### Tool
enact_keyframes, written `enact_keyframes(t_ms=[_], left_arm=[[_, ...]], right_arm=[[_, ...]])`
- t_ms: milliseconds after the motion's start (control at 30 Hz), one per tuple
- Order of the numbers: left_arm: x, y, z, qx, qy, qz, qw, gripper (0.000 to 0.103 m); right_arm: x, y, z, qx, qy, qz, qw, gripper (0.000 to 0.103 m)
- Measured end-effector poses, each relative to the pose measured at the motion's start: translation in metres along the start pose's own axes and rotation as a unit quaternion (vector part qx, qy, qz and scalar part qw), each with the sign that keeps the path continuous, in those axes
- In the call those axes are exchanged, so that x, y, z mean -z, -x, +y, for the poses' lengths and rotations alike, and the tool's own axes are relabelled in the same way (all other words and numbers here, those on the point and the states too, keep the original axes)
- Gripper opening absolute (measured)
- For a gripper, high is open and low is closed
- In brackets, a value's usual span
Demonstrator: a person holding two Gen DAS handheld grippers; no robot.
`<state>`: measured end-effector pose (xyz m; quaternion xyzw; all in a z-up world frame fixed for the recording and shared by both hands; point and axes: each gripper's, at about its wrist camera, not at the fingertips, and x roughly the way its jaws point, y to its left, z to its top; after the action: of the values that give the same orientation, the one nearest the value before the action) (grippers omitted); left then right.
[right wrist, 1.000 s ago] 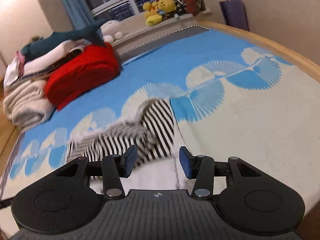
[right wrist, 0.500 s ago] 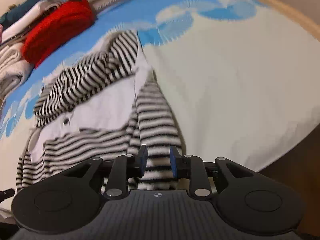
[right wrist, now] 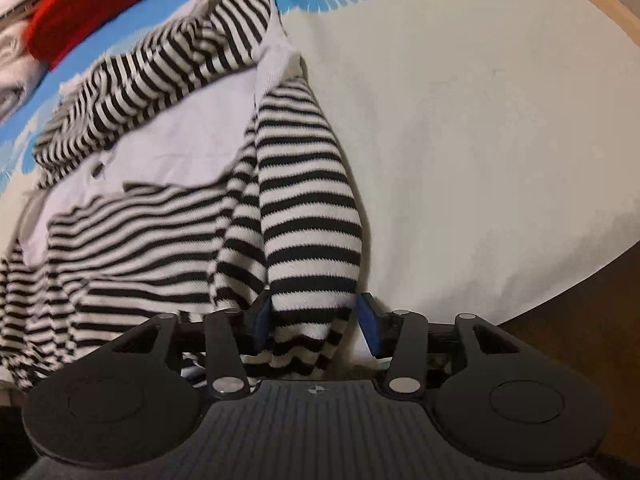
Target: Fold small clothes
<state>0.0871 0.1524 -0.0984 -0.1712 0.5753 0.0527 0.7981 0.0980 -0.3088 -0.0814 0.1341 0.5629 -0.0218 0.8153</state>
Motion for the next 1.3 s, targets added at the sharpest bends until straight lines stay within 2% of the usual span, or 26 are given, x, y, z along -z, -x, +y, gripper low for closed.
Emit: enact_keyframes(t_ms=[133,167,200,233,267,300,367,467,700,833,933,1067,1167,1233,1300], left_arm=[[0.001,-0.003,-0.007,-0.007,-0.018,0.0,0.9998,0.038],[0.001,-0.003,-0.009,-0.008,-0.024,0.0,0.9997,0.038],[0.002,-0.003,-0.011,-0.01,-0.03,-0.001,0.9995,0.027],[0.003,-0.003,-0.012,-0.008,-0.037,0.0,0.9993,0.02],[0.004,-0.002,-0.014,-0.006,-0.045,0.0,0.999,0.007],[0.005,0.0,-0.016,-0.005,-0.052,-0.003,0.9986,0.004],[0.006,0.006,-0.02,-0.011,-0.064,-0.015,0.9978,0.004],[0.005,0.026,-0.023,-0.001,-0.075,-0.035,0.9966,0.003],[-0.002,0.097,-0.037,0.018,-0.14,-0.104,0.9845,0.003],[0.002,0.144,-0.035,0.027,-0.17,-0.13,0.9764,0.003],[0.014,0.183,-0.031,0.038,-0.193,-0.145,0.9696,0.003],[0.038,0.234,-0.017,0.055,-0.2,-0.168,0.9639,0.003],[0.035,0.239,-0.012,0.073,-0.183,-0.169,0.9658,0.003],[0.02,0.226,-0.015,0.074,-0.178,-0.167,0.967,0.003],[-0.002,0.204,-0.019,0.076,-0.163,-0.16,0.9706,0.003]], right_arm=[[0.002,-0.002,0.003,0.005,0.005,0.004,1.0,0.048],[0.002,-0.002,0.004,0.004,0.009,0.003,1.0,0.038],[0.002,-0.002,0.005,-0.001,0.013,0.003,1.0,0.027],[0.002,-0.001,0.006,-0.006,0.015,0.003,1.0,0.021],[0.002,0.0,0.007,-0.01,0.019,0.0,1.0,0.011],[0.002,0.002,0.009,-0.014,0.022,-0.002,1.0,0.008],[0.001,0.009,0.011,-0.018,0.026,-0.01,0.999,0.006],[-0.001,0.024,0.007,-0.031,0.017,-0.031,0.999,0.005],[-0.01,0.102,-0.002,-0.091,-0.001,-0.119,0.989,0.004],[-0.01,0.15,-0.001,-0.111,0.025,-0.158,0.981,0.003],[-0.002,0.187,0.0,-0.117,0.053,-0.17,0.977,0.003],[0.021,0.244,-0.007,-0.148,0.077,-0.178,0.97,0.003],[0.027,0.263,-0.015,-0.155,0.076,-0.183,0.968,0.003],[0.018,0.258,-0.018,-0.159,0.063,-0.178,0.969,0.003],[0.003,0.239,-0.016,-0.145,0.063,-0.173,0.972,0.003]])
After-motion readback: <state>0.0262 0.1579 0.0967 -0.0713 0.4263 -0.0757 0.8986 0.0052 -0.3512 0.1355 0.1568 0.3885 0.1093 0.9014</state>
